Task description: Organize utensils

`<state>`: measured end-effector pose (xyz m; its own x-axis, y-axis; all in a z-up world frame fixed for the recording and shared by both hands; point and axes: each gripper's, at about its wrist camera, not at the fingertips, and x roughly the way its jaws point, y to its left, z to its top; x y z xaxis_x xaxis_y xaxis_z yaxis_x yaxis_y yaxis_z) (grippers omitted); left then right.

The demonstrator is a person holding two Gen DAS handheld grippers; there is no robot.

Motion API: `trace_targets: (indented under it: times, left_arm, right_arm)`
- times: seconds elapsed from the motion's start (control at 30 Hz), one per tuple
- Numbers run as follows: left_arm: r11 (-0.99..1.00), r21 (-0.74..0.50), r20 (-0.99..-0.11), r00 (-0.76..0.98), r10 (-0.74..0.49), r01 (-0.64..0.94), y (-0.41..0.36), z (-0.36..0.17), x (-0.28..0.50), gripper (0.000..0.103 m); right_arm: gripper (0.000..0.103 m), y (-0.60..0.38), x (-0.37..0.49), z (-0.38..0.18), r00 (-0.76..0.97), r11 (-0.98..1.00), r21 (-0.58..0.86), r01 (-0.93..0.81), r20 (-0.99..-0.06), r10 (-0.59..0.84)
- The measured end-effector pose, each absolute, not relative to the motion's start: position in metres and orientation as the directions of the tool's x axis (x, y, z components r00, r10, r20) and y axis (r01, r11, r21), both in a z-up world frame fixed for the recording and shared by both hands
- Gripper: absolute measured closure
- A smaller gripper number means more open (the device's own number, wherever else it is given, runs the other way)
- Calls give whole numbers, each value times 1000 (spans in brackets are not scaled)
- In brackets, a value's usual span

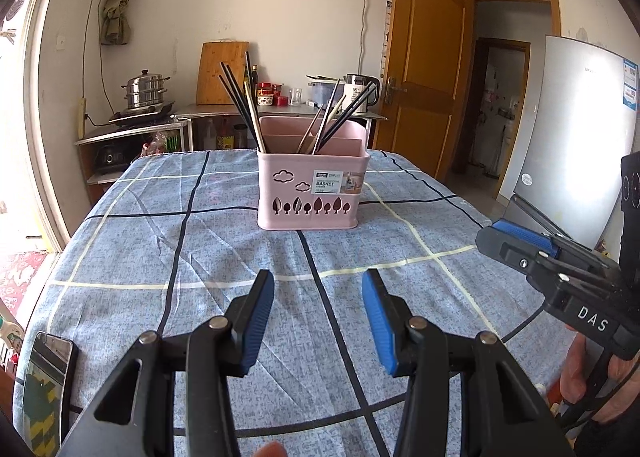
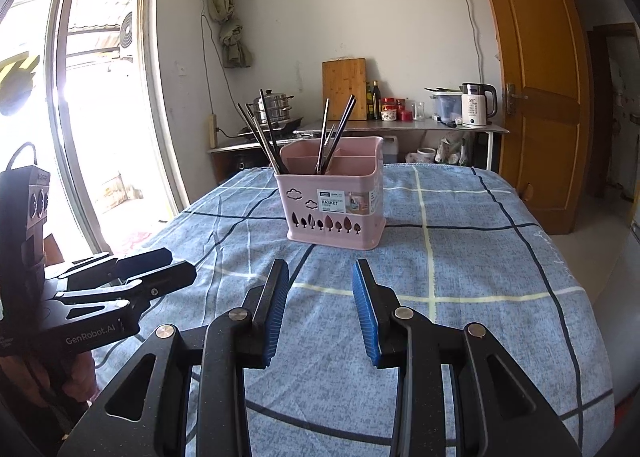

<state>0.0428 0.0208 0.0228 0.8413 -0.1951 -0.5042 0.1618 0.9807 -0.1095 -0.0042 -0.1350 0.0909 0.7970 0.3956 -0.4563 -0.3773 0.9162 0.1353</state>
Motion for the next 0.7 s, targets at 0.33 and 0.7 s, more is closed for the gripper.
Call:
trace_targets:
  times: [0.33, 0.7]
  left_arm:
    - [983, -92, -510, 840, -184, 159, 14, 18, 44, 55]
    - [985, -85, -506, 845, -171, 149, 14, 18, 44, 55]
  right_arm:
    - [69, -135, -5, 86, 801, 923, 110, -368, -467, 375]
    - [69, -131, -5, 86, 799, 922, 107, -371, -469, 376]
